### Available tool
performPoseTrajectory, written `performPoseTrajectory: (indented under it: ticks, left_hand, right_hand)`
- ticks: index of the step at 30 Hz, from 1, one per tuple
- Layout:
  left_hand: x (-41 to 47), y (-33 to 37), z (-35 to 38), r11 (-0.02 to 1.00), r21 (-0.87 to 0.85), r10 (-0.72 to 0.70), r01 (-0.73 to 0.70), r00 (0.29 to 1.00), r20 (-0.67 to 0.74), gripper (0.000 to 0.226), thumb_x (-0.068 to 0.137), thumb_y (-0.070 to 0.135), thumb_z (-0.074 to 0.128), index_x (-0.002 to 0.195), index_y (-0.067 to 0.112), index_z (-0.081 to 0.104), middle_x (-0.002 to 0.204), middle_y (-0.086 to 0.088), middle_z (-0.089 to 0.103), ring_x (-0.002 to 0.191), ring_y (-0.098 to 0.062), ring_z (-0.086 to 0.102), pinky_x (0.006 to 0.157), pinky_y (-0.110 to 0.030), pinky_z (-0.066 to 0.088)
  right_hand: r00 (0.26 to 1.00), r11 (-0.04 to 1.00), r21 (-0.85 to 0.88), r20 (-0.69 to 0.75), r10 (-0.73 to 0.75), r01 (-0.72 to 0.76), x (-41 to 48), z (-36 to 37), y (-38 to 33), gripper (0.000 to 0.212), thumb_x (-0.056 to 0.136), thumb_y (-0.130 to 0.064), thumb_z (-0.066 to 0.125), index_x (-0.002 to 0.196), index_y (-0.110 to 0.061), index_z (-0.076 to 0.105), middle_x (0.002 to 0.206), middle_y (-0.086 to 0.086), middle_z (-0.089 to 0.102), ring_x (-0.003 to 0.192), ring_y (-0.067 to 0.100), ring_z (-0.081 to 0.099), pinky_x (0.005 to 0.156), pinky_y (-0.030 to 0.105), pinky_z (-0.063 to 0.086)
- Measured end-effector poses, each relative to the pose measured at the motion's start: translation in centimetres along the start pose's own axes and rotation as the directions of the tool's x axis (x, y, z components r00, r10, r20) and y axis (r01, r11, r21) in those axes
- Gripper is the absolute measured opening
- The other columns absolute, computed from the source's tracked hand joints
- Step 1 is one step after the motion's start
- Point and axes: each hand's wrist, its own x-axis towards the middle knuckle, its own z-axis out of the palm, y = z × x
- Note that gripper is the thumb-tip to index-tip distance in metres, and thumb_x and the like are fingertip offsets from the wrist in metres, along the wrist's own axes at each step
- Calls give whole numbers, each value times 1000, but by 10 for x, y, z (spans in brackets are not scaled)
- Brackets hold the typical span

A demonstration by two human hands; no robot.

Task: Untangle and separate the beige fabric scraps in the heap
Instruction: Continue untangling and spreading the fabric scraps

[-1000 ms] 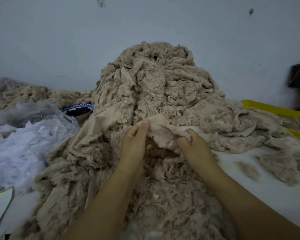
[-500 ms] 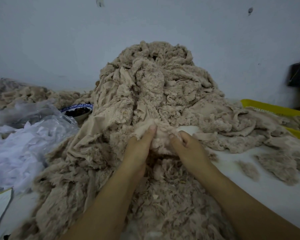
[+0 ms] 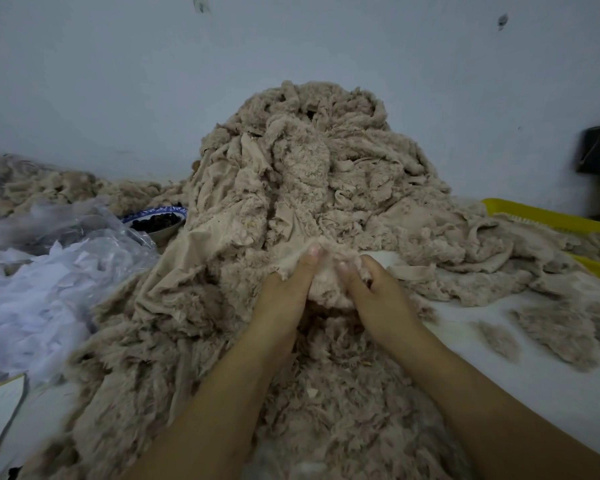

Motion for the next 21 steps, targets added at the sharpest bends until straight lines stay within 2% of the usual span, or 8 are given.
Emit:
performPoseTrajectory:
  ticks: [2,4,6,8,10,14,18,21]
  left_hand:
    - [2,0,-1,999,-48,-11,11,1000,-9,74,71,68,73,118,11,69,110,-4,76,105,-19,71,100,-44,53]
    - [5,1,-3,992,-118,-55,52,998,-25,85,63,73,75,120,11,67,110,-5,76,103,-20,72,98,-43,55]
    - [9,-1,-4,986,-150,-86,79,995,-42,100,53,78,74,126,11,63,116,-5,74,106,-19,71,98,-43,54]
    - [11,-1,-4,980,-175,-110,97,992,-63,108,54,79,72,135,9,56,128,-8,68,114,-21,67,102,-45,52]
    - [12,-1,-4,974,-204,-119,100,989,-85,104,63,75,72,139,8,53,132,-9,65,117,-23,65,103,-45,51]
    - [12,-3,-6,957,-283,-71,61,997,-26,61,80,53,67,117,6,67,112,-9,75,103,-19,73,78,-27,60]
    - [12,0,-10,912,-387,-99,132,990,102,58,85,48,60,124,5,65,117,-10,73,108,-21,71,80,-30,61]
    - [13,2,-12,907,-395,-103,147,986,131,57,84,47,60,123,6,65,117,-10,73,108,-21,71,85,-34,57]
  right_hand:
    - [996,994,107,-92,19,-9,1,-2,1,53,90,-66,40,89,-21,68,77,-6,70,73,4,64,69,25,49]
    - [988,985,169,-139,62,-38,1,-7,2,61,96,-60,39,82,-6,64,61,13,49,55,20,51,59,28,38]
    - [986,978,202,-140,86,-57,1,-11,2,57,99,-58,37,69,-17,60,56,7,37,49,16,39,58,28,29]
    - [984,962,256,-121,130,-95,2,-11,1,61,100,-59,38,48,-30,52,44,-9,40,40,6,39,54,25,30]
    - [980,947,302,-124,157,-113,3,-10,0,68,99,-60,38,39,-29,45,40,-10,40,37,8,40,54,28,35]
    - [970,922,358,-127,206,-149,2,-9,0,60,96,-65,36,63,-24,65,45,-4,53,40,12,52,44,23,43]
    - [969,906,381,-83,232,-184,2,-9,3,75,77,-82,33,89,-17,68,50,-1,59,42,11,56,41,20,44]
    - [973,908,375,-60,223,-185,3,-10,5,84,66,-93,29,72,-20,70,58,2,65,50,14,62,48,24,50]
